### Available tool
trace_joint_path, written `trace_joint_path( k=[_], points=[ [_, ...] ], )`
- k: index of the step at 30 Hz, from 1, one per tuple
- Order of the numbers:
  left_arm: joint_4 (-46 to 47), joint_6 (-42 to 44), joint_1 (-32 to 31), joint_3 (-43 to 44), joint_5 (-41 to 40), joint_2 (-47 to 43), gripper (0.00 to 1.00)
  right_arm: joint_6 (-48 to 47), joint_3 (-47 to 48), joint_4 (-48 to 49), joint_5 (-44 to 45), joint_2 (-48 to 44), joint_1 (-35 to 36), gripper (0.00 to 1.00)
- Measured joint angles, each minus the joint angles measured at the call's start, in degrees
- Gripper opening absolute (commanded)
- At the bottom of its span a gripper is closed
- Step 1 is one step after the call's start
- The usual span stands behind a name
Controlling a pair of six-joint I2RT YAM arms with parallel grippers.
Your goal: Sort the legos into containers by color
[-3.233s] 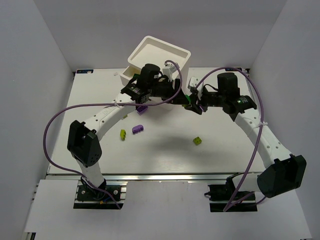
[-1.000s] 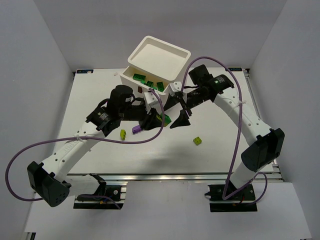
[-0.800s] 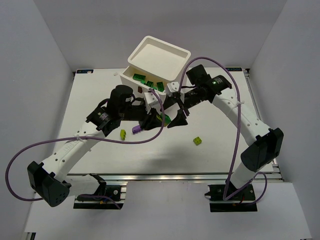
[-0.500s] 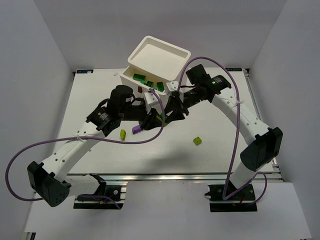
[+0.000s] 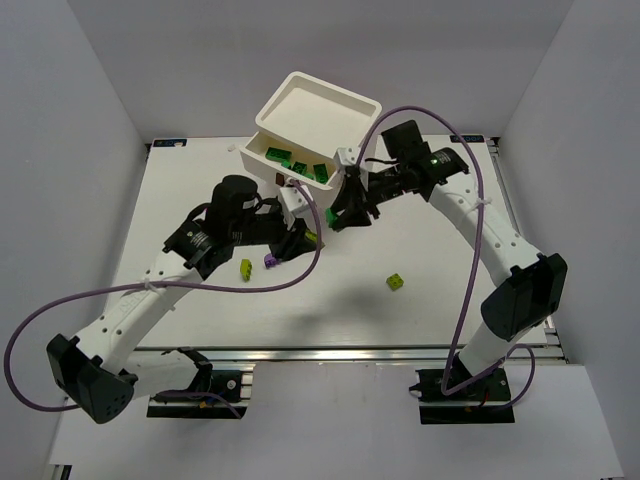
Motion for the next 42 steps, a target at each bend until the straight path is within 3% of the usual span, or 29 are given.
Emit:
trace_joint_path(
  k=[8,18,26,32,35,36,42],
  points=[
    [-2.3,-0.5,0.2,-1.0,-4.0,-4.2,0.00,5.4,0.0,4.8,3.7,0.0,-4.3,0.00],
    [4.3,-13.4,0.5,0.5,-20.8,-3.3,0.00,23.1,-6.4,27.5,19.9,-1.7,-2.4,0.00],
    [4.0,-22.6,0.7,0.6,-28.8,-2.4,0.00,31.4,-5.8,41.5,31.3,1.7,0.4,0.05],
    [6.4,-29.3,0.7,-5.6,-31.2,-5.7,0.00,34.1,-3.6,43.5,35.3,8.3,2.3,0.23],
    [6.8,-31.9,0.8,-8.0,-31.6,-7.3,0.00,34.4,-2.6,44.7,37.0,9.4,2.6,0.41],
    [7.0,-32.6,0.8,-8.7,-31.8,-7.8,0.00,34.5,-2.5,44.7,37.3,9.4,2.6,0.53],
    [8.3,-35.3,0.8,-11.3,-32.4,-10.4,0.00,34.7,-1.0,44.3,38.5,9.9,2.6,0.60]
  ],
)
